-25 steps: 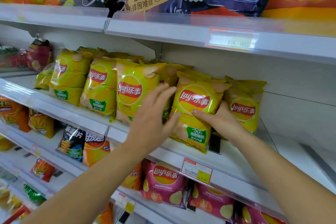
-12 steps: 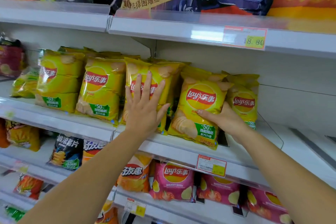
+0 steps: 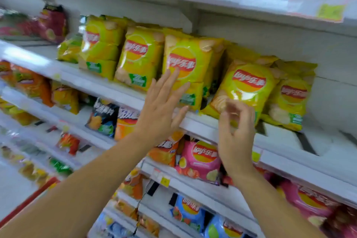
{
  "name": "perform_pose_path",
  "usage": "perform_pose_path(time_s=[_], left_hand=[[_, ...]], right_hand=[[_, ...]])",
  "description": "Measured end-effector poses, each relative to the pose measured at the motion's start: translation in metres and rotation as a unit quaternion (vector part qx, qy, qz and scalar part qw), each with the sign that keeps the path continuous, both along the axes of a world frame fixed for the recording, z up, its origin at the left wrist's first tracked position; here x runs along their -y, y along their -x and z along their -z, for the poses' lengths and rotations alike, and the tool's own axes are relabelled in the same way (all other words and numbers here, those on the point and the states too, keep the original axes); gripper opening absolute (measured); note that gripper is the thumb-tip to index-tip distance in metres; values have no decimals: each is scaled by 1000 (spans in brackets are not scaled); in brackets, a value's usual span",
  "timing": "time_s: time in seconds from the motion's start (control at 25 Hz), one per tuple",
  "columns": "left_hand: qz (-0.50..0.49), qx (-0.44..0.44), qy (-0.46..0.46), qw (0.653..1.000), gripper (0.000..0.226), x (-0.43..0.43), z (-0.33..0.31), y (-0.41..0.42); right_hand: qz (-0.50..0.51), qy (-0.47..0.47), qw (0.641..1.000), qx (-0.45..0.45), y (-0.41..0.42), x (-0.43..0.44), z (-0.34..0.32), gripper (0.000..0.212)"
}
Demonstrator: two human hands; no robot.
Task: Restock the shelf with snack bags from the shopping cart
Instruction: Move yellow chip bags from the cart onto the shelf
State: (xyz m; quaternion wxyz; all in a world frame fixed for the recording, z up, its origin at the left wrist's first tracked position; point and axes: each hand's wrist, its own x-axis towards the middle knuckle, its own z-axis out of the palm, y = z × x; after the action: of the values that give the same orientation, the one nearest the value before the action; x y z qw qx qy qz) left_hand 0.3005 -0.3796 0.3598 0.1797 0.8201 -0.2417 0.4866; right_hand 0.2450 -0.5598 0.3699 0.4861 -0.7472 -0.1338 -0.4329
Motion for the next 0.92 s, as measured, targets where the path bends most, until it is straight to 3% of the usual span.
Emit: perform_pose_path(time_s=[0.12,0.32,0.52,0.72,0.92], left_hand=[[-32,-73,-2,997,40,-40,63,47],[-173,-304,46,936,38,-159,199,164],[-327,-484,226,780,33,-270,322,303],[-418,-559,353,623,33,-329,409,398],[-399,-585,449,544,24,-341,443,438]], right_hand=[[-143,83,982,-92,14,-55,59,20],[-286,197,871,-348,40,-146,180,19],[-344,340,721,-496,88,-247,306,29],[-420,407,582,-565,155,-352,426,37],[-477,508,486,-528,209,-426,505,94]])
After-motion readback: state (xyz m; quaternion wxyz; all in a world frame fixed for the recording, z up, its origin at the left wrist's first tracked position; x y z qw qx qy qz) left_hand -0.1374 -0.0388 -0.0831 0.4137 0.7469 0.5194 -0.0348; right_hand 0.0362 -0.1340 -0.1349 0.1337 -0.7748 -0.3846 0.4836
